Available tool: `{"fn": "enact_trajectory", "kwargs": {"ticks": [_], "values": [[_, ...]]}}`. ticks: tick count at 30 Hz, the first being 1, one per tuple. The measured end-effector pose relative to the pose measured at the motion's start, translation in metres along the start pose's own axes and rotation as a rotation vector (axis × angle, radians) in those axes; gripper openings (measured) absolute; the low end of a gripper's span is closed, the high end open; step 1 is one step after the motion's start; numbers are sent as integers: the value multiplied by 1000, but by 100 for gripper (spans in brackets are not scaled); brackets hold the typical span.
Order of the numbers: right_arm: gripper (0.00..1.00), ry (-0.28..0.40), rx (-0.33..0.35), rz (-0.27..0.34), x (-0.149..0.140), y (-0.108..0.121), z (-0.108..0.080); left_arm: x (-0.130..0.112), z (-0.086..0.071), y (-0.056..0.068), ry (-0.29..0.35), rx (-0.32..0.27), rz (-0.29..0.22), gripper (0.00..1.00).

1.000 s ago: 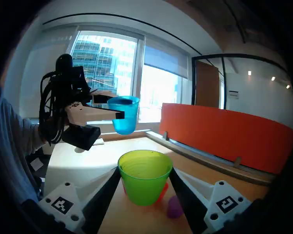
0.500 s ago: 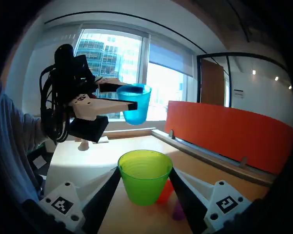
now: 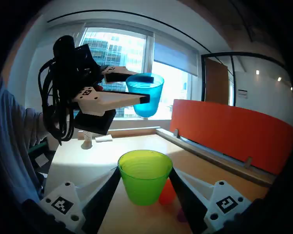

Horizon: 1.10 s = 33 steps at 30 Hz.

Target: Pour water

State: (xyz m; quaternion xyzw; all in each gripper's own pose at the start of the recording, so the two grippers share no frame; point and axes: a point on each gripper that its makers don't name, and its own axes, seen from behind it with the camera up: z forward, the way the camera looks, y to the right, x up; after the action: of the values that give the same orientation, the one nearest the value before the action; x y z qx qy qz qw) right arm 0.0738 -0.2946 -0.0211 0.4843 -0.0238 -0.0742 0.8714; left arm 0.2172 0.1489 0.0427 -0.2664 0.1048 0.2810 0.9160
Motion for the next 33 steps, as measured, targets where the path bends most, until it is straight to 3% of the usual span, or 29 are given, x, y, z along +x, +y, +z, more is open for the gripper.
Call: {"fn": "enact_trajectory", "kwargs": {"ticks": [33], "values": [[91, 2, 31, -4, 0, -8, 14, 26, 7, 0, 26, 35, 253, 86]]}}
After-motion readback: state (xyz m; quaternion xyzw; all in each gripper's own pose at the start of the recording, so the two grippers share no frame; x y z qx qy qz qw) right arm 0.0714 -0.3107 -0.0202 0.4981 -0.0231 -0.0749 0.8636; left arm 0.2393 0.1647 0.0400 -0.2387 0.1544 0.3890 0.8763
